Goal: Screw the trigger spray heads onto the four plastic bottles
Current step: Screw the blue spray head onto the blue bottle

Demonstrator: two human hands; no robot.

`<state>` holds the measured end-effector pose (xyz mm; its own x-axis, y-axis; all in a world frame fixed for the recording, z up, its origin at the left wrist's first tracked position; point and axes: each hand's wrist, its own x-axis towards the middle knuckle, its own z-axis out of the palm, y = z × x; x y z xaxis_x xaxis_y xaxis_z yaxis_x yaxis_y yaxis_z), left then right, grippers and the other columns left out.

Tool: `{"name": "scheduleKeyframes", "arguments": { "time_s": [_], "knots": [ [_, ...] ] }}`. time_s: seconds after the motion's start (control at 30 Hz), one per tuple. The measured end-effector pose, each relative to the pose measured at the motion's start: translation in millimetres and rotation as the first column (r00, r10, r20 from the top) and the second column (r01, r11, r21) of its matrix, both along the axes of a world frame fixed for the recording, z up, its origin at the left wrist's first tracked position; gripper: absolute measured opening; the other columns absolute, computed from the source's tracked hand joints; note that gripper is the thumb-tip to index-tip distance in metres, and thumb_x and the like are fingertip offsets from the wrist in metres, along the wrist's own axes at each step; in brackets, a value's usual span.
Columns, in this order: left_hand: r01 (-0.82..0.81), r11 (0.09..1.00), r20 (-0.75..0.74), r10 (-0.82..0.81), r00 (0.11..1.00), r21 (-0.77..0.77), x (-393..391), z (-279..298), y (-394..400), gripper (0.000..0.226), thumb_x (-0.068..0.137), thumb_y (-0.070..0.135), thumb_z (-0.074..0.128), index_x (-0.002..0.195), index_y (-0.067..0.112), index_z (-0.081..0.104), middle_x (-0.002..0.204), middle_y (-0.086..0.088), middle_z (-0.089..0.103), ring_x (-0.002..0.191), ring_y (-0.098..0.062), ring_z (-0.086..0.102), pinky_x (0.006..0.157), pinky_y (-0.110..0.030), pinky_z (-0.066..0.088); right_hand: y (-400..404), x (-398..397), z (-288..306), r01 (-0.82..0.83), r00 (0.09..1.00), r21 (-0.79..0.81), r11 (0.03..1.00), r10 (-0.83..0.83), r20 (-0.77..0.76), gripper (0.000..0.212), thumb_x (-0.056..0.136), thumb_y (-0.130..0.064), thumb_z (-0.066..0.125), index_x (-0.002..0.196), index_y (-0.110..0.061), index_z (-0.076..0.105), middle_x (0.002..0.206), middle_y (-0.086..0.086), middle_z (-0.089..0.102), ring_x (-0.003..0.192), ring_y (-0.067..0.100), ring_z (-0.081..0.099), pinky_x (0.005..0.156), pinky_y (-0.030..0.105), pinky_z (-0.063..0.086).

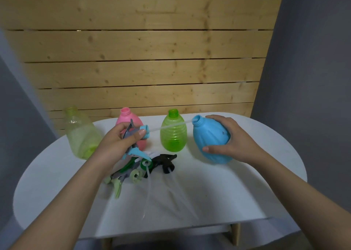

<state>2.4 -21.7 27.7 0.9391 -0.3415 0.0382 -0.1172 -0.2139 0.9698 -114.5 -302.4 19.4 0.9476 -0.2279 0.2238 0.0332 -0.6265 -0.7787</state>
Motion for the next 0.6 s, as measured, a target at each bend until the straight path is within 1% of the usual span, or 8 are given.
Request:
{"name": "scheduleKeyframes", "arguments": {
  "time_s": [0.1, 0.2, 0.27, 0.33, 0.4, 0.47, 0.53, 0.6],
  "knots": [
    [-0.008, 1.0, 0.027, 0.008, 1.0, 0.019, 0.6, -0.6, -0.2, 0.027, 0.082, 0.029, 0.067, 0.105, 0.017, 0.064, 0.082, -0.002, 0.065, 0.051, 0.003, 0.058, 0.048, -0.01, 0.044, 0.1, 1.4, 0.2, 0.006, 1.0, -0.059, 0.998, -0.006, -0.006, 0.081, 0.059, -0.033, 0.087, 0.128, -0.042, 0.045, 0.122, -0.006, 0.045, 0.104, 0.001, 0.046, 0.08, 0.005, 0.033],
    [-0.003, 1.0, 0.034, 0.002, 0.999, 0.019, 0.8, 0.5, 1.0, 0.026, 0.081, 0.027, 0.069, 0.105, 0.02, 0.064, 0.085, 0.0, 0.065, 0.051, 0.003, 0.059, 0.048, -0.01, 0.045, 2.0, 2.4, 0.4, -0.017, 1.0, -0.115, 0.993, 0.017, -0.006, 0.083, 0.057, -0.035, 0.086, 0.127, -0.046, 0.043, 0.121, -0.006, 0.044, 0.108, 0.008, 0.044, 0.083, 0.008, 0.032],
    [0.001, 1.0, 0.051, -0.002, 0.999, 0.02, 1.9, 1.9, 2.6, 0.026, 0.078, 0.025, 0.071, 0.103, 0.023, 0.064, 0.086, 0.004, 0.064, 0.052, 0.005, 0.059, 0.048, -0.009, 0.044, 2.8, 3.0, 0.4, -0.022, 1.0, -0.176, 0.984, 0.02, -0.012, 0.085, 0.056, -0.038, 0.086, 0.128, -0.047, 0.042, 0.119, -0.006, 0.043, 0.109, 0.009, 0.041, 0.087, 0.015, 0.033],
    [0.017, 0.999, 0.082, -0.02, 0.996, 0.028, 2.3, 4.3, 4.7, 0.025, 0.075, 0.023, 0.075, 0.098, 0.029, 0.066, 0.089, 0.008, 0.065, 0.058, 0.008, 0.061, 0.05, -0.007, 0.044, 4.1, 4.3, -0.4, -0.042, 0.999, -0.275, 0.96, 0.032, -0.042, 0.09, 0.054, -0.04, 0.086, 0.133, -0.044, 0.043, 0.117, -0.005, 0.042, 0.11, 0.01, 0.038, 0.092, 0.02, 0.03],
    [0.065, 0.997, 0.106, -0.07, 0.992, 0.051, 0.9, 5.7, 5.4, 0.027, 0.072, 0.025, 0.077, 0.095, 0.035, 0.067, 0.096, 0.012, 0.066, 0.068, 0.009, 0.063, 0.054, -0.007, 0.046, 8.8, 5.8, -1.3, -0.087, 0.994, -0.31, 0.947, 0.063, -0.088, 0.092, 0.054, -0.043, 0.085, 0.135, -0.042, 0.042, 0.116, -0.006, 0.043, 0.109, 0.01, 0.039, 0.091, 0.02, 0.03],
    [0.128, 0.987, 0.111, -0.138, 0.984, 0.094, -2.6, 6.1, 2.4, 0.032, 0.07, 0.029, 0.078, 0.098, 0.037, 0.067, 0.104, 0.01, 0.065, 0.078, 0.003, 0.065, 0.06, -0.011, 0.05, 15.9, 8.0, -1.6, -0.138, 0.986, -0.308, 0.941, 0.101, -0.132, 0.091, 0.052, -0.047, 0.085, 0.133, -0.042, 0.044, 0.116, -0.008, 0.048, 0.107, 0.009, 0.044, 0.088, 0.019, 0.033],
    [0.192, 0.97, 0.114, -0.21, 0.971, 0.148, -7.8, 4.8, -4.0, 0.037, 0.069, 0.031, 0.078, 0.103, 0.037, 0.065, 0.108, 0.01, 0.064, 0.086, -0.004, 0.065, 0.067, -0.014, 0.053, 24.2, 9.3, -0.2, -0.175, 0.977, -0.275, 0.945, 0.132, -0.168, 0.085, 0.049, -0.051, 0.083, 0.126, -0.044, 0.046, 0.116, -0.012, 0.054, 0.103, 0.007, 0.05, 0.081, 0.017, 0.039],
    [0.26, 0.949, 0.115, -0.283, 0.952, 0.181, -14.1, 3.5, -11.0, 0.039, 0.07, 0.032, 0.078, 0.106, 0.037, 0.063, 0.103, 0.015, 0.064, 0.088, -0.003, 0.064, 0.07, -0.012, 0.051, 31.9, 10.0, 3.1, -0.208, 0.965, -0.207, 0.956, 0.166, -0.202, 0.076, 0.047, -0.055, 0.08, 0.115, -0.048, 0.047, 0.114, -0.017, 0.058, 0.099, 0.004, 0.056, 0.076, 0.017, 0.046]
  ]
}}
